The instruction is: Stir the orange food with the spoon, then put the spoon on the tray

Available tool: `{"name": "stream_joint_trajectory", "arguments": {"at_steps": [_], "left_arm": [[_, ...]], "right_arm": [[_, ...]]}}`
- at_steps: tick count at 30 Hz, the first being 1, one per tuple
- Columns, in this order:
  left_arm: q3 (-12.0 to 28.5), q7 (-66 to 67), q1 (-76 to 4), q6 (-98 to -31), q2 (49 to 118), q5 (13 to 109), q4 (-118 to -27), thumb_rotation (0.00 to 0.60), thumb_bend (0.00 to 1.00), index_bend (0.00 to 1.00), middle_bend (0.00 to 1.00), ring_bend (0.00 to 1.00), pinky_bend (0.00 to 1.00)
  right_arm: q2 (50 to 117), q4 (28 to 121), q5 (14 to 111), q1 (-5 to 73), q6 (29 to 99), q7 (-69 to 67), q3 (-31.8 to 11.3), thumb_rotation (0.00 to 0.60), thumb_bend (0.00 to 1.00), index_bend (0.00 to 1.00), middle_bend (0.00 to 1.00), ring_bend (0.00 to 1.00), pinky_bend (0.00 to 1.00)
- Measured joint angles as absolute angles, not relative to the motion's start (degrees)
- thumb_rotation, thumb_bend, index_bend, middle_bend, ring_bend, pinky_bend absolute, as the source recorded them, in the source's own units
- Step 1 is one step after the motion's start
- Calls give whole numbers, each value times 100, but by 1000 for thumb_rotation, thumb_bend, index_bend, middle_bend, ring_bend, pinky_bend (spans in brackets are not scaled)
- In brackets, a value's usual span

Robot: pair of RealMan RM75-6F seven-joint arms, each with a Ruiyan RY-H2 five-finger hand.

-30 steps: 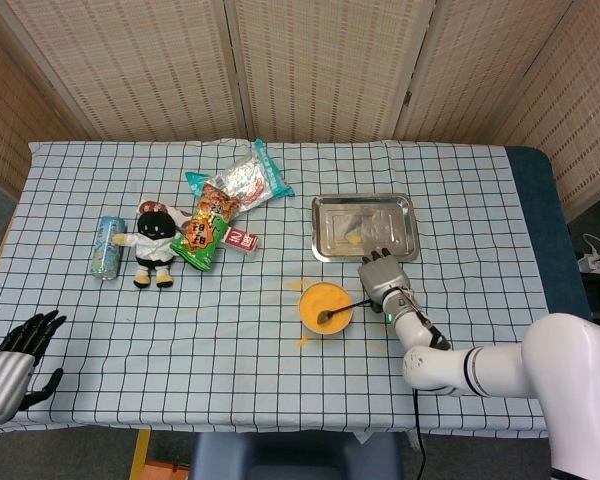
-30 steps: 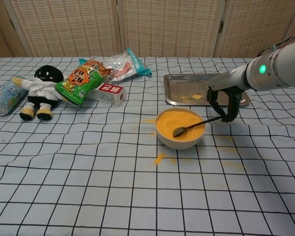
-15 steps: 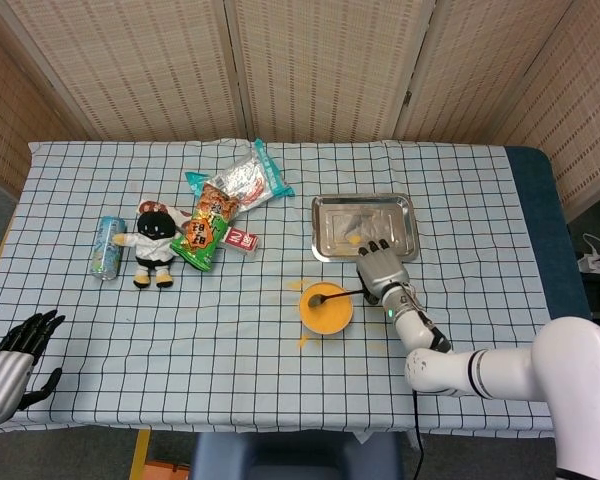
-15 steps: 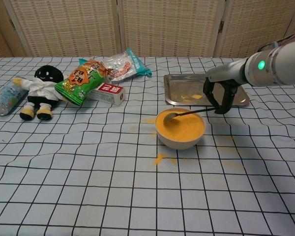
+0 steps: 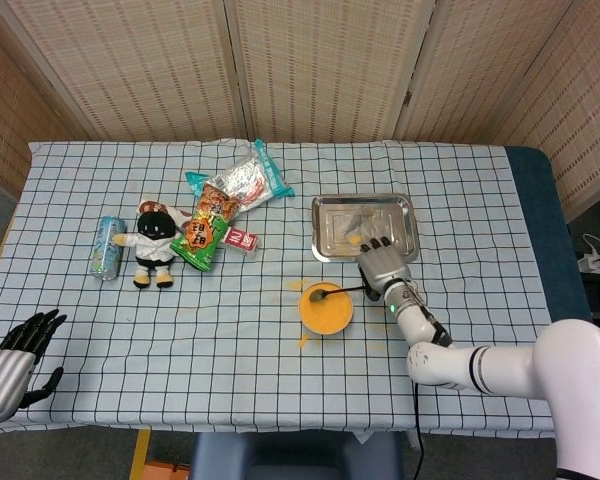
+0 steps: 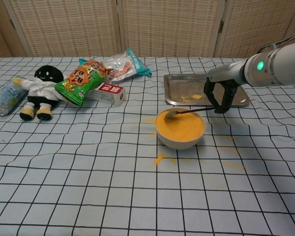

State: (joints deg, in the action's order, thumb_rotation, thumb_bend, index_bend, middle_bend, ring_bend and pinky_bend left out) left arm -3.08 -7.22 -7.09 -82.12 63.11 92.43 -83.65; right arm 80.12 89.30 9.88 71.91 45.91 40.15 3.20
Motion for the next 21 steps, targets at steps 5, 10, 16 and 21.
{"name": "stream_joint_trajectory", "arguments": {"at_steps": [5, 10, 16, 21], "left_arm": [[-306, -738, -714, -8204, 6308, 9236, -8357, 600, 431, 0, 0, 0, 136], [-320, -719, -701, -8239, 6309, 9271, -8364, 600, 432, 0, 0, 0, 136], [-334, -662, -689, -8284, 6314, 9317, -8401, 600, 431, 0, 0, 0, 136], [-352, -605, -669, -8336, 6321, 9365, -8432, 600, 432, 0, 0, 0, 136]], "right_arm": [[8044, 8892, 846, 7262, 4519, 4153, 375, 600, 633, 843, 123, 0, 0], [7862, 9212, 561, 7394, 4506, 4396, 540, 600, 634, 844, 123, 0, 0], [7574, 9666, 522, 7403, 4690, 4386, 609, 600, 633, 843, 124, 0, 0], [7540, 9749, 1256, 7075, 5099, 3883, 415, 600, 633, 839, 124, 0, 0]]}}
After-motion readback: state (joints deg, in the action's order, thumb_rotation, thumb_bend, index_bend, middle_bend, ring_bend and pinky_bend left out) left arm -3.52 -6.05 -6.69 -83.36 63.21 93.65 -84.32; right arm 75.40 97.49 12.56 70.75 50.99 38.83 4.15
